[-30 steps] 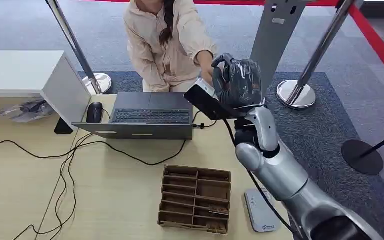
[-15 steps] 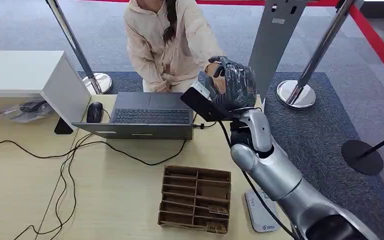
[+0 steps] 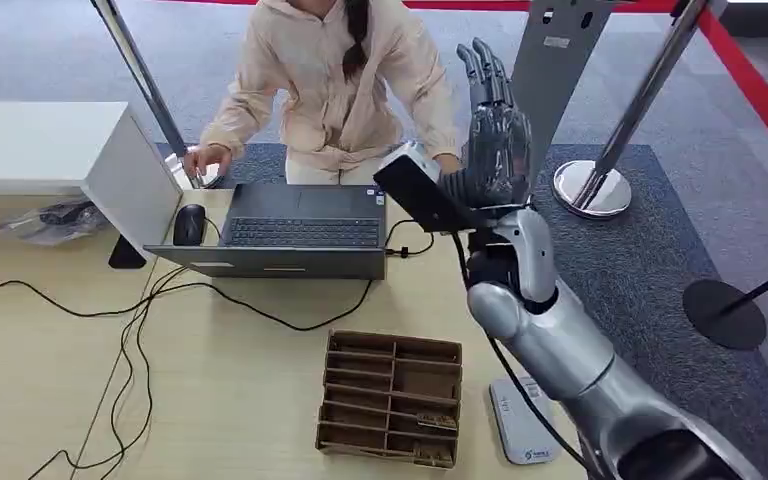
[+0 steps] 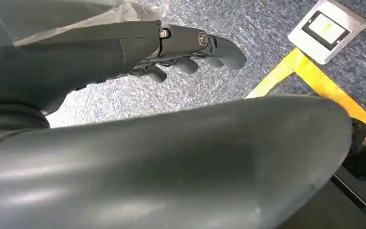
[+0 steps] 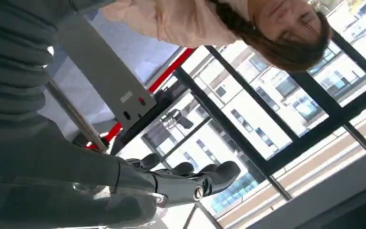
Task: Pass the card to the sensor for recognition and then transmit it.
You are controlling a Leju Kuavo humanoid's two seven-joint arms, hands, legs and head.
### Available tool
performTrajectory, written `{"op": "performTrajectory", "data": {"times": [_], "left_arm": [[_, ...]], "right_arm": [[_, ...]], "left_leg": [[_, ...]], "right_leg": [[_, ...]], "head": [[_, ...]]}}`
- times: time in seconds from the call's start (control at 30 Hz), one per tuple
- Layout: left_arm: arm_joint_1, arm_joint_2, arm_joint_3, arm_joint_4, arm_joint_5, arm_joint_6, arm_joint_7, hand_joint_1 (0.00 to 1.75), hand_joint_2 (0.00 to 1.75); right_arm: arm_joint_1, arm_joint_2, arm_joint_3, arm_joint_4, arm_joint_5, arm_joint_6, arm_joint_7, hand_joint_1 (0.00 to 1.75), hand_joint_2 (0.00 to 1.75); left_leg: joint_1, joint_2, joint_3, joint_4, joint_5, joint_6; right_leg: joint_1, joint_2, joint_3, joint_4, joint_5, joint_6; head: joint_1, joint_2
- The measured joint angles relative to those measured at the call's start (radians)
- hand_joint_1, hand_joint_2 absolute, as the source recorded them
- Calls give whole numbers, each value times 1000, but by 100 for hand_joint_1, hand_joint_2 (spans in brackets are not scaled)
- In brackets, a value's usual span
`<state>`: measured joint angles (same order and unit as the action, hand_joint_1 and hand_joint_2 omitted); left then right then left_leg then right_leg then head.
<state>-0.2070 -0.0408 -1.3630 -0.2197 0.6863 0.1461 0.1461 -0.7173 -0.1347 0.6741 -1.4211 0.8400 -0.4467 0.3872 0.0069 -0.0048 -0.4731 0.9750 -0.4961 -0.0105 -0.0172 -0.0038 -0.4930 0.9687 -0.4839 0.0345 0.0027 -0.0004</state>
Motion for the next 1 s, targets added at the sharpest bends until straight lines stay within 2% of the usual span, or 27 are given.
{"op": "performTrajectory", "data": {"times": [0.07,0.1,0.23,0.4,0.53,0.67,0.83,1.0], "left_arm": [[4,1,0,0,12,3,-5,0,0],[7,1,0,0,16,7,-6,0,0],[21,3,0,0,39,19,-19,0,0],[45,10,2,0,73,34,-40,0,0],[54,17,5,0,97,35,-46,0,0],[56,22,8,1,111,36,-46,0,0],[56,27,9,1,125,41,-47,0,0],[57,32,15,1,137,43,-48,0,0]], "right_arm": [[3,-8,-9,-53,-20,-3,4,0,0],[7,-15,-13,-86,-26,-3,5,0,175],[37,-49,-40,-218,-89,-5,18,0,175],[131,-115,-103,-400,-304,-35,-15,0,175],[236,-167,-177,-525,-536,-72,-108,0,175],[335,-196,-245,-611,-711,-79,-214,0,175],[421,-206,-307,-680,-863,-68,-317,0,175],[478,-211,-352,-731,-983,-43,-375,0,175]], "left_leg": [[0,0,0,0,0,0],[0,0,0,0,0,0],[0,0,1,0,0,0],[0,0,1,0,0,0],[0,0,0,0,0,0],[0,0,0,0,0,0],[0,0,1,0,0,0],[0,0,0,0,0,0]], "right_leg": [[0,0,0,0,0,0],[0,0,0,0,0,0],[0,0,0,-1,0,0],[0,0,0,-1,0,0],[0,0,0,-1,0,0],[0,0,0,-1,0,0],[0,0,0,-1,0,0],[0,0,0,-1,0,0]], "head": [[0,0],[0,0],[0,0],[0,0],[0,0],[0,0],[0,0],[0,0]]}}
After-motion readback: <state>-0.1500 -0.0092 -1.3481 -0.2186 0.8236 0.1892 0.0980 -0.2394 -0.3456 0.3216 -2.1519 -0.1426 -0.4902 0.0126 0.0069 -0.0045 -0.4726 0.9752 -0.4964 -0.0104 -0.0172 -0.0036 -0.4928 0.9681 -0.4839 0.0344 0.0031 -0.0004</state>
